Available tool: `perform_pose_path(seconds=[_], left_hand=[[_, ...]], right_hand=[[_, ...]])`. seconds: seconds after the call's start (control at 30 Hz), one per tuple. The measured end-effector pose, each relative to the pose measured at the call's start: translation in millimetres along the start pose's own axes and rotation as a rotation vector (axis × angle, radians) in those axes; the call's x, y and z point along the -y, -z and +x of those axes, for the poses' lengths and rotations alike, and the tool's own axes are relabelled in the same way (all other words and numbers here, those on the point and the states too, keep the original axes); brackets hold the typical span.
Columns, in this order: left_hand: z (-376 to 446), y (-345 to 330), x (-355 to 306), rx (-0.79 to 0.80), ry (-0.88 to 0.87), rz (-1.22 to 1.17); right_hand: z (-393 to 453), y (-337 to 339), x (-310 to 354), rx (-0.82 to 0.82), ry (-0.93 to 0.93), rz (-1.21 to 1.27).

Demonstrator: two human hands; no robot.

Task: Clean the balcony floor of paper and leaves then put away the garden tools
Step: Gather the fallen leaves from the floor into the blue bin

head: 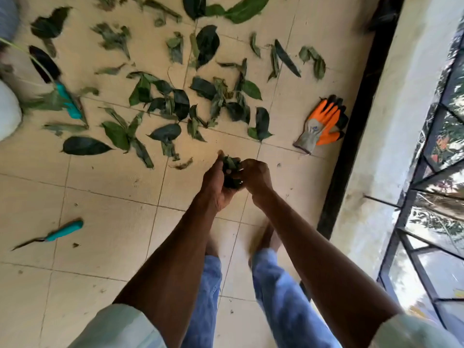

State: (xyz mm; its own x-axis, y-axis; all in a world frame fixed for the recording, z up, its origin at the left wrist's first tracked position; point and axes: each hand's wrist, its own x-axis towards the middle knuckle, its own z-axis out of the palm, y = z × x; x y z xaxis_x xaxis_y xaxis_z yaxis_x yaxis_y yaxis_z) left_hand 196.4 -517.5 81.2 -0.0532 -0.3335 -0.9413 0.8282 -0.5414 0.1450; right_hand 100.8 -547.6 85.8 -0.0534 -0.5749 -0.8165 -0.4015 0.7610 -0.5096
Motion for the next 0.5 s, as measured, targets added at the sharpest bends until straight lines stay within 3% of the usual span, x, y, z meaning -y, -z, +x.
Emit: perform_pose_path(seconds=[0.07,0.13,0.2,0.3,0.37,0.43,0.5], left_hand=[[1,-12,-6,0.001,-0.007,-0.063],[7,-16,-10,-0.056,-0.035,-0.067],[19,-20,-15,-0.153,-0.084,-0.031],[41,-20,-16,-0.274,-0.129,-0.094],[55,-17,-13,-0.331,-0.129,-0.117],[74,-15,-7,-0.349,-0.125,-0.089],[86,-18,-2,-0.337,-0.124,-0.042]], right_hand=[[14,-4,8,-0.12,0.02,-0.255],[26,-7,12,-0.14,0.028,-0.479],[43,-3,19,0.028,0.02,-0.532],[79,24,29,0.362,-0.04,-0.261],[107,42,30,0.232,0.03,-0.249],[138,55,27,-0.039,0.211,-0.547],[164,60,25,-0.11,0.354,-0.732]])
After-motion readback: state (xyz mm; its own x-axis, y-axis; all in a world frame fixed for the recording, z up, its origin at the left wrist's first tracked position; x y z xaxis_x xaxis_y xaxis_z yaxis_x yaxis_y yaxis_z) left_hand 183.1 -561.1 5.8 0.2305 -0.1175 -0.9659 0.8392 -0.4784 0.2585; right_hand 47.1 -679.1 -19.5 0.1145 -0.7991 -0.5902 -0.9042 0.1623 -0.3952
